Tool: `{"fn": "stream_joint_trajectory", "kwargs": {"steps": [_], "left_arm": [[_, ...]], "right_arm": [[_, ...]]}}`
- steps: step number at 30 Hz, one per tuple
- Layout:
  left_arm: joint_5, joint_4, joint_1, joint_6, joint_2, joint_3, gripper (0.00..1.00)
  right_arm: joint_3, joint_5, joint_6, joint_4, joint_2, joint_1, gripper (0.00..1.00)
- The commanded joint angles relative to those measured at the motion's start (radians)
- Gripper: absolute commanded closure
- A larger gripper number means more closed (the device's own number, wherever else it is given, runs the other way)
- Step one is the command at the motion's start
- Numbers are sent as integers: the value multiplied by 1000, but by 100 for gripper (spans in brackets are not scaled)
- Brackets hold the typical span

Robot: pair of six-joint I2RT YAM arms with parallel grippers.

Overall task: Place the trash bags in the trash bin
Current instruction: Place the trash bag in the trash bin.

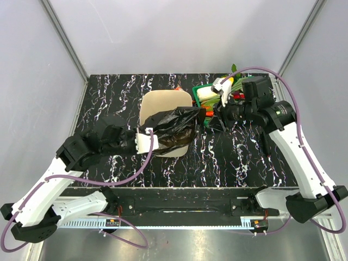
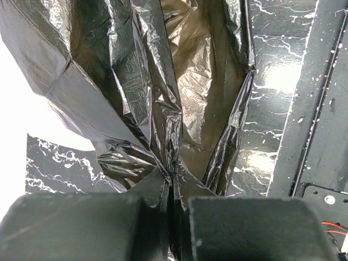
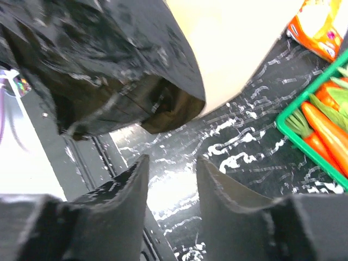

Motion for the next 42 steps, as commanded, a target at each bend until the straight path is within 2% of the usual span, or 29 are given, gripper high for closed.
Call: {"fn": "stream_joint_trajectory", "kwargs": {"steps": [1, 6, 11, 21, 32, 35, 42], "left_arm": [[50, 46, 3, 0, -14, 9, 96], [53, 58, 3, 1, -2, 14, 96], [41, 69, 3, 1, 15, 18, 96], [29, 78, 3, -6, 56, 57, 96], [29, 75, 3, -20, 102, 92, 96], [29, 75, 3, -22, 109, 101, 96], [24, 73, 3, -22, 116, 106, 96]], "right_arm": [[90, -139, 0, -30, 18, 6, 48], [115, -314, -1, -85, 37, 4, 41], [103, -328, 65, -41, 49, 6, 39], [43, -247, 189, 71, 61, 42, 29], [46, -34, 244, 136, 89, 128, 20], [46, 15, 243, 143, 93, 147, 21], [46, 18, 257, 157, 101, 153, 34]]}}
